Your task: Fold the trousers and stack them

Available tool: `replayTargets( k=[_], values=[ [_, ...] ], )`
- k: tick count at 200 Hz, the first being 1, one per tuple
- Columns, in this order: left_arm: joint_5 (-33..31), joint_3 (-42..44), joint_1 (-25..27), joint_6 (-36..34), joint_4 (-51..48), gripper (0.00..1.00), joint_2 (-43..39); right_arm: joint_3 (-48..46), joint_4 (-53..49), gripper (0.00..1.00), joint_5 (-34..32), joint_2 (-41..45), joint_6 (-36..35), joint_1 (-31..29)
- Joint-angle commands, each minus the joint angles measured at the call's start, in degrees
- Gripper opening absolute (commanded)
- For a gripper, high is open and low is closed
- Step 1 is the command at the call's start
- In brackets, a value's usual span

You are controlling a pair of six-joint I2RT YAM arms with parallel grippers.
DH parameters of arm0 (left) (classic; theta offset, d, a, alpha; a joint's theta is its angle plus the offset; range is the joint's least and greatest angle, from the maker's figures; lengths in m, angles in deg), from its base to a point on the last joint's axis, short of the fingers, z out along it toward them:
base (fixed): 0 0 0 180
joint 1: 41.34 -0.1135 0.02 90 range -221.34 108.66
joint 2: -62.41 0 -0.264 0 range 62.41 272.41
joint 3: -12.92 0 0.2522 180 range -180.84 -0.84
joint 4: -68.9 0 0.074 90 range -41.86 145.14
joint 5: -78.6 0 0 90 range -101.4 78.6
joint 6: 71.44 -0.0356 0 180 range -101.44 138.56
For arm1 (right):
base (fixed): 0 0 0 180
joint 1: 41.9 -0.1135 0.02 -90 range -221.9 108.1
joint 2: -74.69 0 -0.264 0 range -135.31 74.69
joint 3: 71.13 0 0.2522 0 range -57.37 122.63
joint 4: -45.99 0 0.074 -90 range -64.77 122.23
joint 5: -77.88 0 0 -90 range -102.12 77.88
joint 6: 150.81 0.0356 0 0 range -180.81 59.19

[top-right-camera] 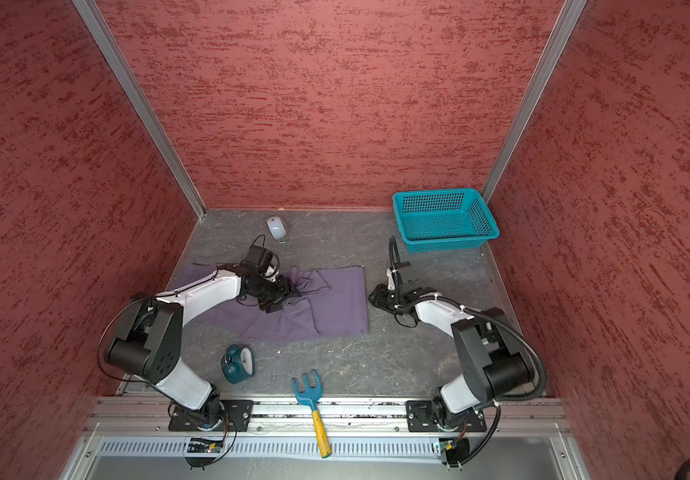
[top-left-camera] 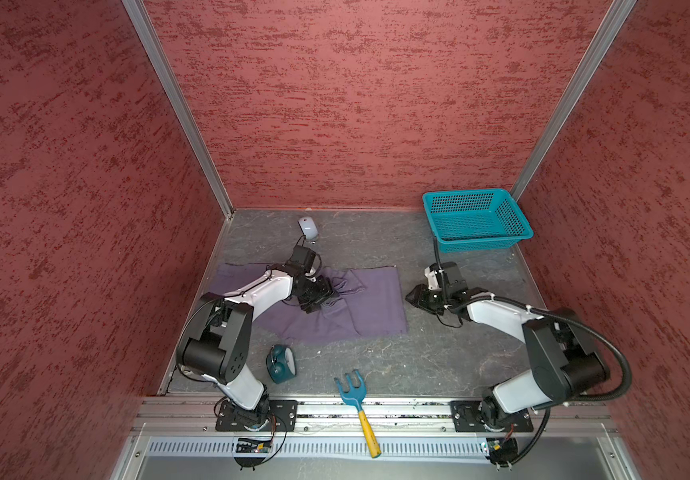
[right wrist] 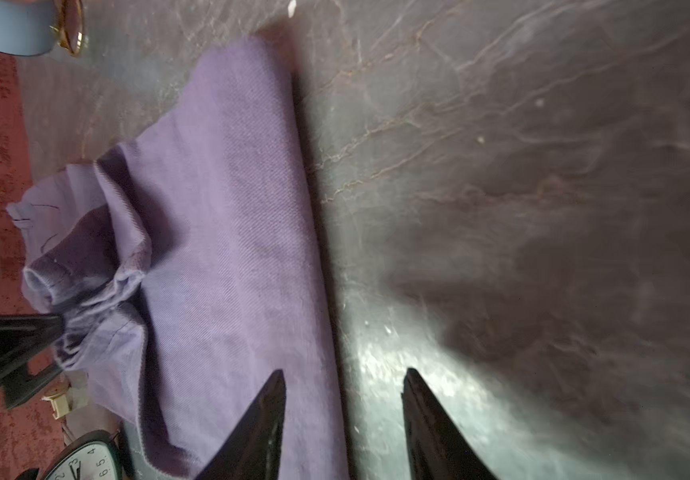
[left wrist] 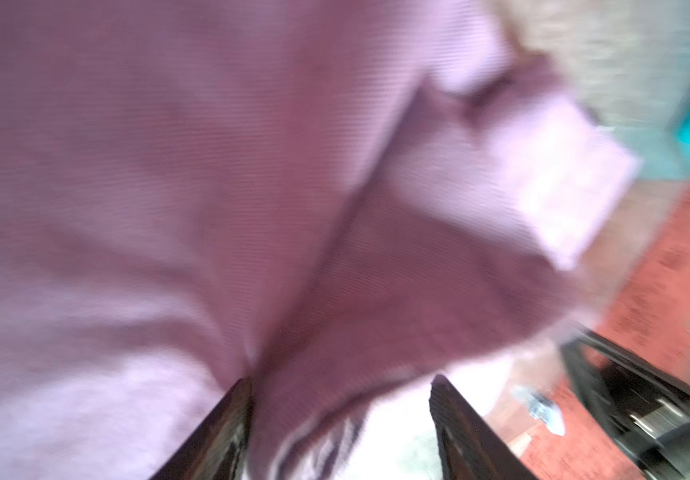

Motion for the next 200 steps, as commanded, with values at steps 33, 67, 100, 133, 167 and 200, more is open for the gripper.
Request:
replayTargets(
  k=[33, 67, 100, 133, 167, 200],
  values=[
    [4.53, -4.89, -3.95, -0.19, 1.11, 0.74, -15.71, 7.41, 0.53, 0.43, -0.75, -9.27, -3.34, -4.58],
    [-1.55, -11.11, -5.9, -3.9, 0.6, 1.0, -26.75, 6.21, 0.84, 0.0, -4.25, -7.19, -2.65, -4.09],
    [7.05, -4.02, -11.68, 3.34, 18.15, 0.99, -33.56, 1.27, -4.58, 0.0, -8.61, 0.47, -2.33, 5.1],
    [11.22, 4.76, -14.26, 6.51, 33.52, 0.79, -38.09, -1.56, -10.67, 0.0, -10.1, 6.87, -4.73, 13.1],
    [-0.86, -7.11, 1.52, -15.34, 9.97, 0.75, -31.53, 0.57, -16.5, 0.0, -13.6, 10.47, -8.36, 15.15],
    [-9.48, -10.06, 13.52, -19.22, 6.0, 0.85, -22.83, 2.6, -20.26, 0.29, -16.91, 14.23, -7.93, 15.44]
  ],
)
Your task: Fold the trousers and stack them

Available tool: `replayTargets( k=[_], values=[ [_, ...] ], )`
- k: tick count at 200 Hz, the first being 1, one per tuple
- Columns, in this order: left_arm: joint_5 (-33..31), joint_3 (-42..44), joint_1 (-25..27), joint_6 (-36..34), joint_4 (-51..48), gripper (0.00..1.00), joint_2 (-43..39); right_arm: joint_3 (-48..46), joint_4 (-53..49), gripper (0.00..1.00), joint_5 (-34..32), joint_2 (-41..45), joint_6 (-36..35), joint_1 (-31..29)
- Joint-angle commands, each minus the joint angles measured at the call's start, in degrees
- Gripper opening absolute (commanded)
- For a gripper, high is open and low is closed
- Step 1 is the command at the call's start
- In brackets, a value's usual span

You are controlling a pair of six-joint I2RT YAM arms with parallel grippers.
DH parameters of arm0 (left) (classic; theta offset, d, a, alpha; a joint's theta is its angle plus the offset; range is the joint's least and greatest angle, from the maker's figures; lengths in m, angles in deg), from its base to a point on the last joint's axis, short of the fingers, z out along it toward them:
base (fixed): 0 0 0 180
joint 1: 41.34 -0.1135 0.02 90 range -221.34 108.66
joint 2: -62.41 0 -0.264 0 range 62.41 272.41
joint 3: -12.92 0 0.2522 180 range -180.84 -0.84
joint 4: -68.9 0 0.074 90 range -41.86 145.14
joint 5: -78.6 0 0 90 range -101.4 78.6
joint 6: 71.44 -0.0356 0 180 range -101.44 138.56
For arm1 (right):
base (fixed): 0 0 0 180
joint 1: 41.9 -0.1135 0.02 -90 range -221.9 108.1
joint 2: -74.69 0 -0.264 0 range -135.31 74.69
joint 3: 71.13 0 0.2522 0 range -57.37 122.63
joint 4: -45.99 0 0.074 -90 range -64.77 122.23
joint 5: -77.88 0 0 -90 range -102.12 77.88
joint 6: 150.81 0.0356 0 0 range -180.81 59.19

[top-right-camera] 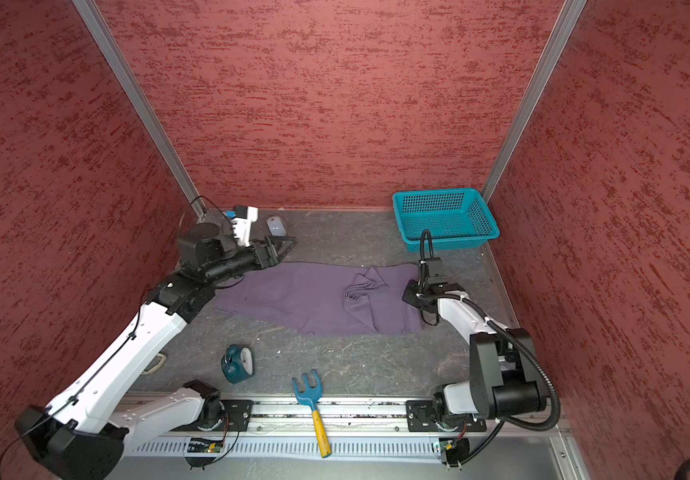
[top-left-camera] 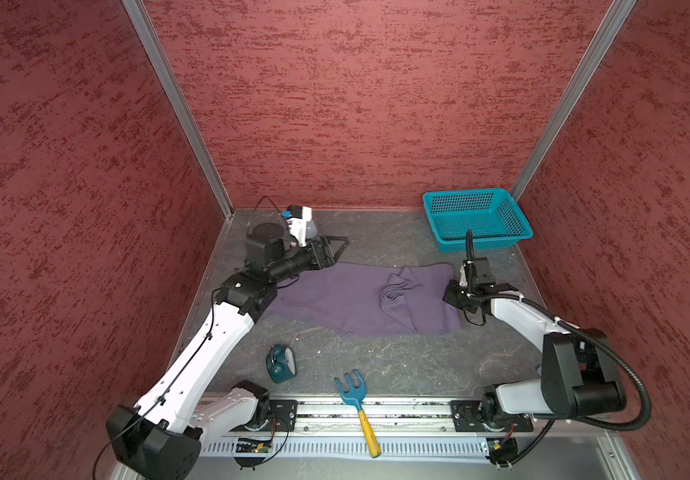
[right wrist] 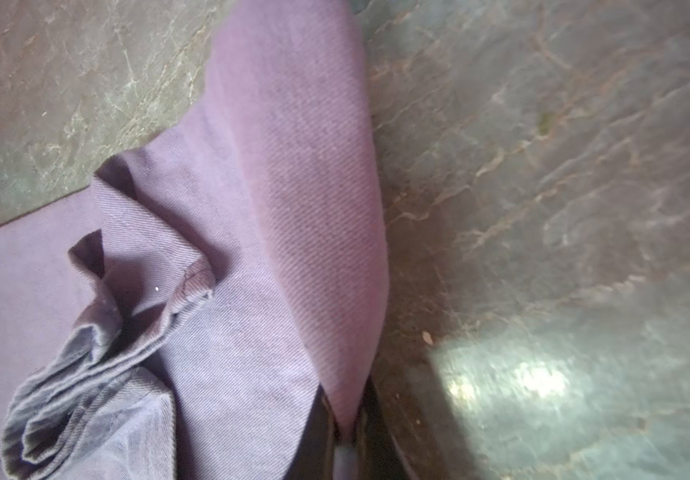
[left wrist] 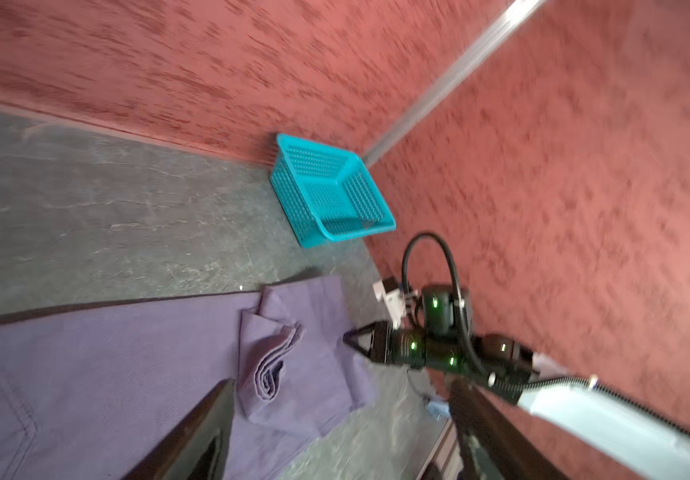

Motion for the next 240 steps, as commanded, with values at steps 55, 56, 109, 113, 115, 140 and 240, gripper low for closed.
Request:
replayTargets(
  k=[55, 56, 109, 113, 115, 140, 240],
  values=[
    [-17.29, -17.89, 16.9, -13.56, -21.2, 0.78, 32.76, 3.08, -9.79, 0.44, -9.06, 15.07, 1.26, 0.38],
    [-17.75, -18.23, 17.19, -13.77, -21.39, 0.78, 33.23, 2.98, -9.78, 0.44, -8.85, 15.23, 1.32, 0.38],
    [-32.72, -35.64, 27.37, -20.89, -29.34, 0.76, 53.06, -5.09, -6.5, 0.44, -4.43, 20.75, 3.07, 0.45],
    [-32.88, -36.87, 27.55, -21.0, -29.67, 0.76, 54.22, -5.56, -6.27, 0.44, -4.33, 21.12, 3.2, 0.38],
    [-32.93, -37.38, 27.65, -21.08, -29.84, 0.76, 54.92, -5.82, -6.18, 0.44, -4.22, 21.28, 3.21, 0.42],
    [-34.86, -42.49, 28.24, -21.79, -31.68, 0.76, 60.84, -8.15, -4.96, 0.44, -2.82, 22.74, 3.39, 0.4],
    [-40.52, -52.8, 25.67, -19.36, -33.69, 0.39, 72.6, -8.42, -5.43, 0.44, 2.61, 24.41, 4.48, 0.41]
  ],
)
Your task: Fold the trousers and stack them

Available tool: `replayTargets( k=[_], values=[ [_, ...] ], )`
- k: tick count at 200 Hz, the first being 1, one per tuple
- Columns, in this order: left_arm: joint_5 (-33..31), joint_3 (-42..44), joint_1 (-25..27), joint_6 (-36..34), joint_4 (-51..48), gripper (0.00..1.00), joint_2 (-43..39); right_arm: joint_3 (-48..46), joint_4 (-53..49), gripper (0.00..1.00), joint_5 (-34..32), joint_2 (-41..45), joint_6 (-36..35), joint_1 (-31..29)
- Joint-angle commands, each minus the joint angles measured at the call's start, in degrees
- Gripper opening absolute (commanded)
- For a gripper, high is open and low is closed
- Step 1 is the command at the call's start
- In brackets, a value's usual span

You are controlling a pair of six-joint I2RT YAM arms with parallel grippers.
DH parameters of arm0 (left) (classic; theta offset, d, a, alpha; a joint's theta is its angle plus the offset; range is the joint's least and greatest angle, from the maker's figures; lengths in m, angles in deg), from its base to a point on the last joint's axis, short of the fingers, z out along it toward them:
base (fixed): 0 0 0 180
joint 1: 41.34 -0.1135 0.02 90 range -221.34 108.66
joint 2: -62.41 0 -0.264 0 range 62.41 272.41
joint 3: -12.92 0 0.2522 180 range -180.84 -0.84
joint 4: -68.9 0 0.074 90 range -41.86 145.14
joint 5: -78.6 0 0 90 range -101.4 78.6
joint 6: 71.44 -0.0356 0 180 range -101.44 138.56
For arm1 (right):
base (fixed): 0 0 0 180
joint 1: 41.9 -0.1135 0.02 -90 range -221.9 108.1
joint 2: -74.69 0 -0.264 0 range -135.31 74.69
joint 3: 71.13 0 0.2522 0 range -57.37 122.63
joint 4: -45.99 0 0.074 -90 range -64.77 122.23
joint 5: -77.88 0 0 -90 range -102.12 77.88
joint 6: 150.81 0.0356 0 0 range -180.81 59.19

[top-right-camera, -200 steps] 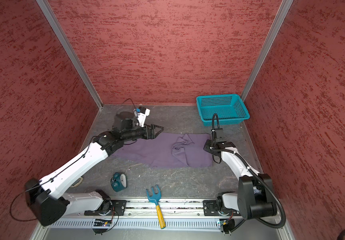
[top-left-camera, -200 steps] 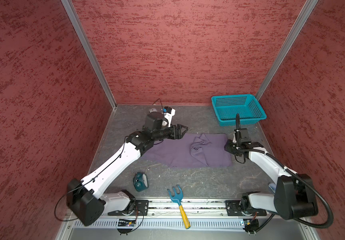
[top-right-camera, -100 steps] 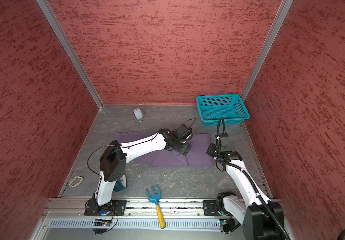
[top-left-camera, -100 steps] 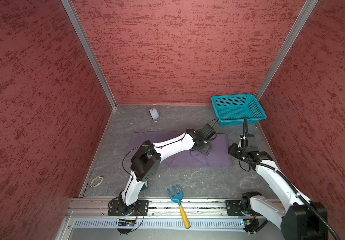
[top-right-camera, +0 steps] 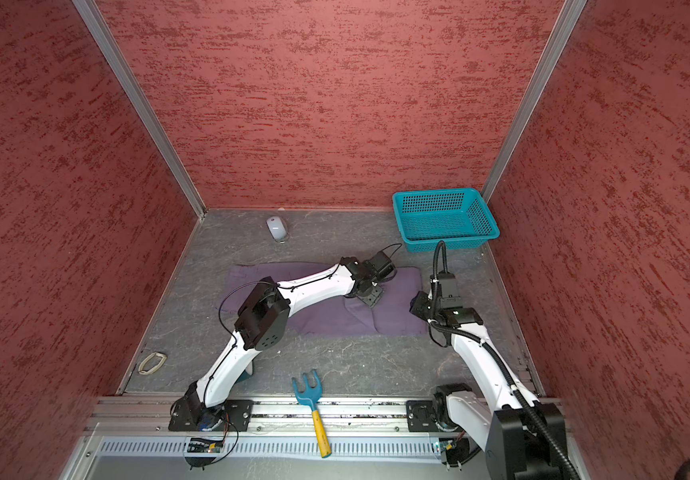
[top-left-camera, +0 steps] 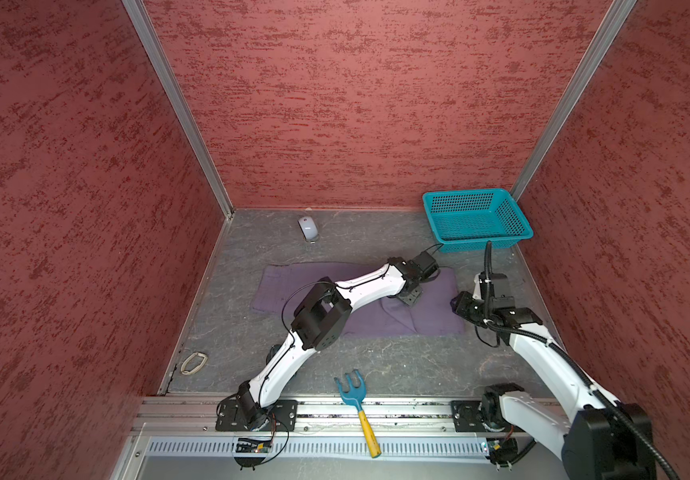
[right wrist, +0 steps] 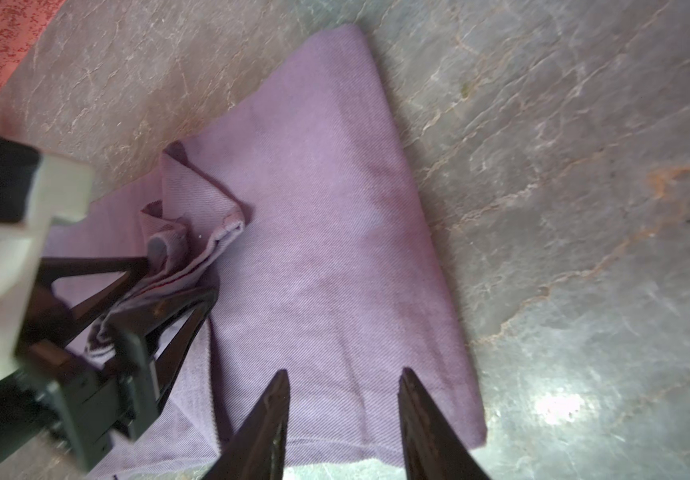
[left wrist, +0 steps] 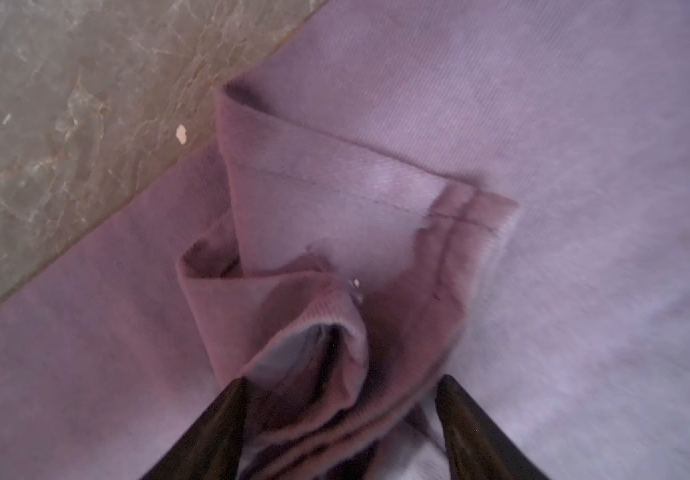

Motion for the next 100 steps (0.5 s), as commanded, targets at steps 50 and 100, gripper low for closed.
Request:
replayTargets(
  k=[50, 100],
  values=[
    [8.08, 14.82, -8.3, 10.73, 8.47, 0.2, -13.77, -3.78, -3.6, 0.45, -0.22, 10.73, 4.21, 0.2],
    [24.93, 39.06, -20.55, 22.74, 19.78, 0.66, -28.14, -6.29, 0.56, 0.44, 2.07, 9.56, 7.81, -0.06]
  ],
)
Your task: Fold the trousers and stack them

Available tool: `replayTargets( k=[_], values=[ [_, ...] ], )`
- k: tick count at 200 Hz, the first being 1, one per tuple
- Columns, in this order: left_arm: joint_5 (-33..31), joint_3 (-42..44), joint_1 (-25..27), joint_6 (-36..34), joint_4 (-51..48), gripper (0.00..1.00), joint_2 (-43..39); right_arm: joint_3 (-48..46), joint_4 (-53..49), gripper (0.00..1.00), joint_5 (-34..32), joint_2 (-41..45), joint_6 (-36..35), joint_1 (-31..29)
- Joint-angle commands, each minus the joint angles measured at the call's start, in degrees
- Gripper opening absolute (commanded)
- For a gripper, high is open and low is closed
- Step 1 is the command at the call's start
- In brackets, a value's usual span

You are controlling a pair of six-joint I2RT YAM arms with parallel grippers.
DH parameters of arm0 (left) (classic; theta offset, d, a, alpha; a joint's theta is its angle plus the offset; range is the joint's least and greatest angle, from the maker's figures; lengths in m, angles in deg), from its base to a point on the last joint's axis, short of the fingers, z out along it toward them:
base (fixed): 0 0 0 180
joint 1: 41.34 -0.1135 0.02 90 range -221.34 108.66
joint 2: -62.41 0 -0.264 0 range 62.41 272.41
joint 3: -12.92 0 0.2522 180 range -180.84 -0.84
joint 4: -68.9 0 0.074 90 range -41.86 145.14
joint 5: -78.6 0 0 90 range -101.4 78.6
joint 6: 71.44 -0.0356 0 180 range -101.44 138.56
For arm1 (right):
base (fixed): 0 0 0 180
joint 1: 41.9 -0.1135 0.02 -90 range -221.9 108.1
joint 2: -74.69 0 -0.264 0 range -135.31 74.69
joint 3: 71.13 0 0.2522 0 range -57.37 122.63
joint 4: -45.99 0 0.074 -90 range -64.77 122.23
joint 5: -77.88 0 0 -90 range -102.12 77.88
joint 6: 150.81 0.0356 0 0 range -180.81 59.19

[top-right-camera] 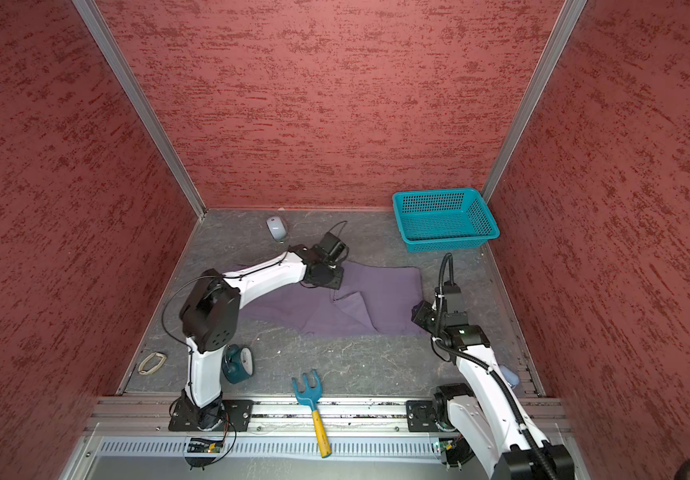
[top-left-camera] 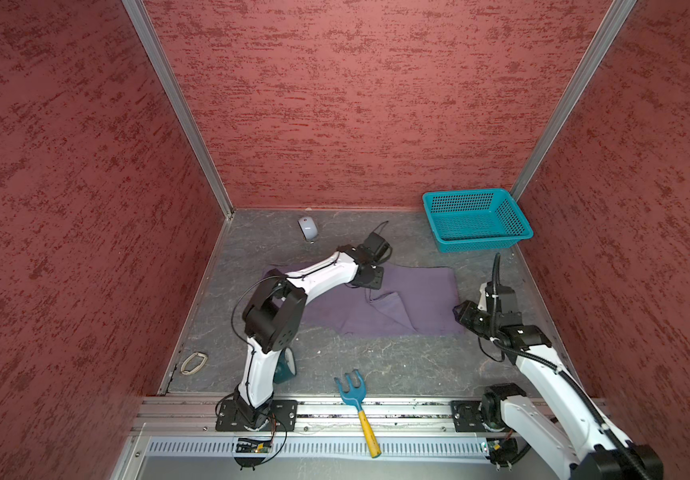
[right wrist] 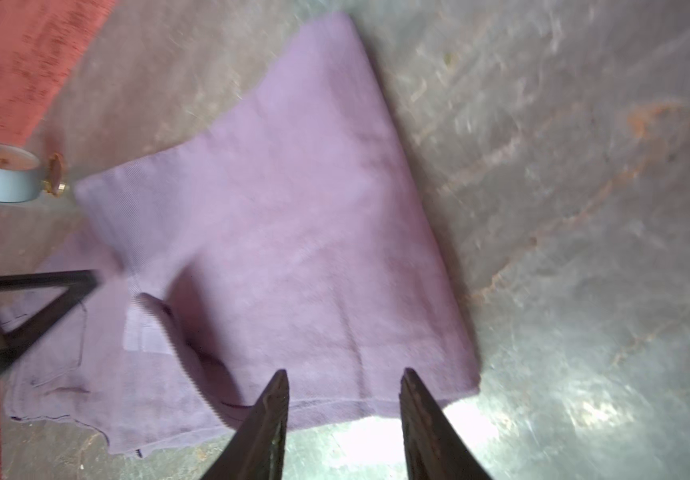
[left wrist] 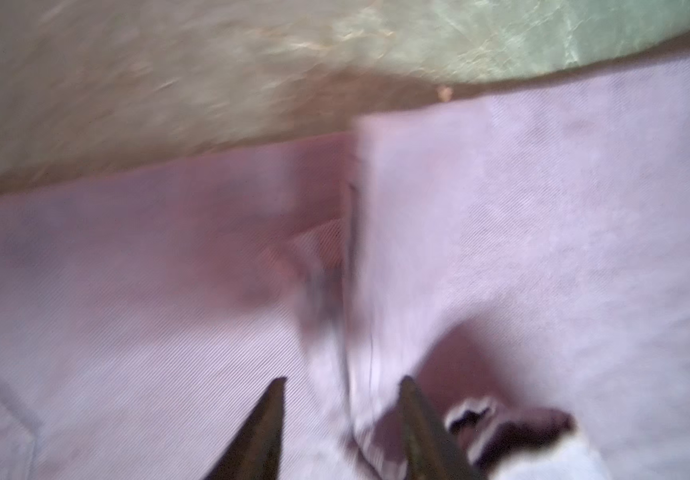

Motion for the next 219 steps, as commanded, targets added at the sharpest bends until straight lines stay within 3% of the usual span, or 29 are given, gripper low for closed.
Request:
replayTargets(
  k=[1, 27, 48, 67, 99, 125, 166, 196, 219],
  values=[
    [10.59, 8.27, -4.94, 7.91, 6.86, 0.66, -3.48, 0.11, 2.4, 0.44, 1.3, -0.12, 3.02, -0.08],
    [12.95, 14.6, -9.76, 9.32, 8.22, 0.65, -8.27, 1.73, 3.3, 0.44, 0.23, -1.8, 2.72, -2.77],
    [13.12, 15.5, -8.93, 7.4, 7.86, 0.64, -11.81, 3.78, 5.7, 0.44, -1.35, -5.11, 2.66, -8.24],
    [12.51, 14.22, -6.91, 6.07, 6.7, 0.62, -12.54, 5.72, 10.23, 0.41, -2.34, -11.51, 2.68, -13.6],
    [17.77, 14.25, -6.38, 6.96, 9.18, 0.6, -12.73, 13.12, 17.45, 0.43, -1.24, -26.4, 1.46, -20.59],
    [19.42, 15.33, -8.74, 8.64, 9.09, 0.59, -13.36, 19.49, 21.3, 0.43, 0.53, -38.18, 1.11, -21.64],
    [19.94, 21.27, -13.03, 9.23, 9.87, 0.59, -18.17, 24.6, 25.89, 0.47, 3.97, -48.16, 1.81, -21.6],
    [19.31, 25.03, -15.18, 9.35, 10.63, 0.58, -21.35, 23.02, 32.49, 0.44, 9.72, -50.79, 2.41, -23.71],
    [19.27, 26.21, -16.58, 9.91, 11.31, 0.57, -22.43, 23.01, 32.61, 0.42, 11.48, -50.06, 0.61, -29.23]
  ],
)
